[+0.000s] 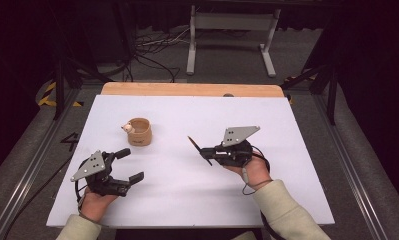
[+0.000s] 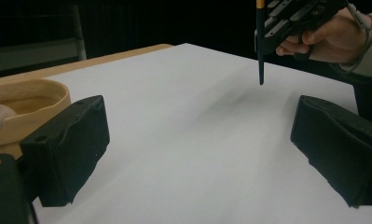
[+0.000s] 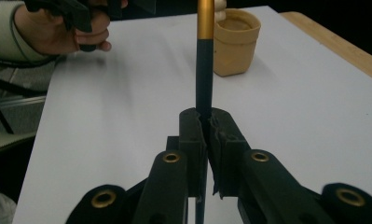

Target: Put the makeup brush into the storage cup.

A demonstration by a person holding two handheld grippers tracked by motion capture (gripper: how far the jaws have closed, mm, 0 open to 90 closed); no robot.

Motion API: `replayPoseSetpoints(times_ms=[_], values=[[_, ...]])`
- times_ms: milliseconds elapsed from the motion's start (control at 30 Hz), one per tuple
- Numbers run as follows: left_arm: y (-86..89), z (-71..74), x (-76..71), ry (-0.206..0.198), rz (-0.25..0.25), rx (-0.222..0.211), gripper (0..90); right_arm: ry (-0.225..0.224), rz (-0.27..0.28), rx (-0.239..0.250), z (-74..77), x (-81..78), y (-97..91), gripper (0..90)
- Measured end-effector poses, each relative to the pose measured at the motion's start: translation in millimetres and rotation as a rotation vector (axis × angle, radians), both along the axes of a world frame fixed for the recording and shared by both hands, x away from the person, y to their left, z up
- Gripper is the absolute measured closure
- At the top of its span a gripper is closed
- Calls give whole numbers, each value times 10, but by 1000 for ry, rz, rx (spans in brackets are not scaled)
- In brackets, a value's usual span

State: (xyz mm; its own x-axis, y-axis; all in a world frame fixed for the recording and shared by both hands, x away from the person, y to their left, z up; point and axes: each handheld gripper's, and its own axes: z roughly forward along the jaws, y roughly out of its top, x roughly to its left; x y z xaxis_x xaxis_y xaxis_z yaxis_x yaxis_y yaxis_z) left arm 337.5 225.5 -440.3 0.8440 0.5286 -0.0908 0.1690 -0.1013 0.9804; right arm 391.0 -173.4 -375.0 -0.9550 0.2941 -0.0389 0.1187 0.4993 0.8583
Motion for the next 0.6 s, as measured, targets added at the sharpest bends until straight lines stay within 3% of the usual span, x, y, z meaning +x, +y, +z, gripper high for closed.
replayPoseSetpoints(times_ms=[133,167,300,600], values=[[-48,33,1,-18,-3,-14,56,-33,-29,143,-84,-127,-80,843],[-58,39,4,-23,-4,-15,56,-33,-29,143,-84,-127,-80,843],[-126,69,-5,-26,-27,-23,55,-54,-40,216,-115,-212,-90,843],[-211,152,-9,-34,-66,-52,60,-86,-45,259,-160,-289,-41,843]])
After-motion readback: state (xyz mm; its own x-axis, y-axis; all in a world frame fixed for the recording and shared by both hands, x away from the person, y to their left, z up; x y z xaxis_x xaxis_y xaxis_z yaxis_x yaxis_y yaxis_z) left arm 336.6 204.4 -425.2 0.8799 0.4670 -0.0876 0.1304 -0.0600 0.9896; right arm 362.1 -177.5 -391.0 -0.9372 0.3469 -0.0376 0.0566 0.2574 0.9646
